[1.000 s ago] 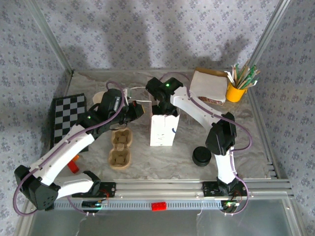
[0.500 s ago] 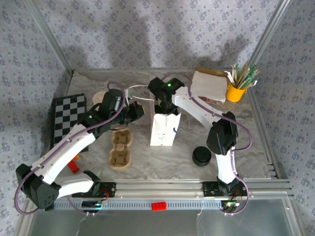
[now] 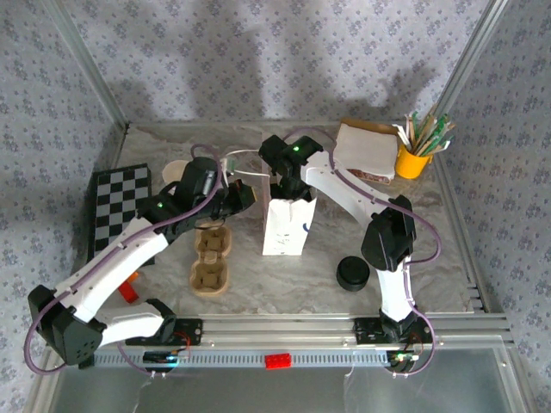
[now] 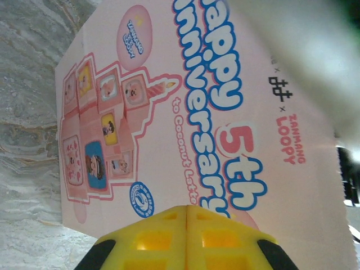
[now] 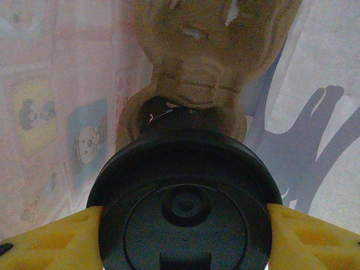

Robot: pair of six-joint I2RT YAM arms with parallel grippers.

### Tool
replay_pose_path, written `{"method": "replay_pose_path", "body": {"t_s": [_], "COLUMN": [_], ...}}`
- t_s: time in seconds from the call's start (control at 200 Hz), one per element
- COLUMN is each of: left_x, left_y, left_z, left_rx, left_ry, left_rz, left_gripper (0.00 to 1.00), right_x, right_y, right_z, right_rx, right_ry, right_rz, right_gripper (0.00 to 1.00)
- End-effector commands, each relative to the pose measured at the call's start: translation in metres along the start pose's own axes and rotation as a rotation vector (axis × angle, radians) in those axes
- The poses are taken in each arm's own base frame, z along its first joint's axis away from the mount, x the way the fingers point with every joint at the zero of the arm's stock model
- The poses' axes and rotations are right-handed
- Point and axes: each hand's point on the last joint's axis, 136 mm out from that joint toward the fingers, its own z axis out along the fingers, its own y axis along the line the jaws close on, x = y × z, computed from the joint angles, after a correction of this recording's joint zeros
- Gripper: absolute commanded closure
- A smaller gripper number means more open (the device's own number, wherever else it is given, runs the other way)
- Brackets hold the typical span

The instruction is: Pack the takeout coffee

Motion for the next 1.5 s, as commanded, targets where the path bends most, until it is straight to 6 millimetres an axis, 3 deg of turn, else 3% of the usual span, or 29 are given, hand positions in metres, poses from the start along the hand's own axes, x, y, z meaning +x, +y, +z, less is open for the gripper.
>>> {"method": "replay_pose_path", "body": {"t_s": [0.0, 0.415, 0.875, 1.279, 1.494], "left_x": [-0.005, -0.002, 0.009, 0.014, 0.015], "left_y": [-0.005, 0.018, 0.067, 0.076, 0.078], "left_z": [-0.003, 0.001, 0.024, 0.045, 0.046], "left_rx": [0.0, -0.069, -0.161, -0.167, -0.173], "left_ry": [-0.019, -0.027, -0.013, 0.008, 0.01], "left_rz": [0.024, 0.005, -0.075, -0.106, -0.112], "left_gripper": [0.93, 0.92, 0.91, 0.9, 0.9], "right_x": [0.0, -0.001, -0.003, -0.003, 0.0], "right_y": [-0.007, -0.006, -0.003, 0.003, 0.003], "right_z": [-0.004, -0.002, -0.006, -0.017, 0.001], "right_rx": [0.025, 0.008, -0.006, -0.011, -0.011], "right_ry": [-0.007, -0.022, -0.033, -0.048, -0.019], "right_rz": [0.01, 0.013, 0.01, -0.006, -0.003], "right_gripper": [0.47, 0.48, 0.48, 0.48, 0.48]}}
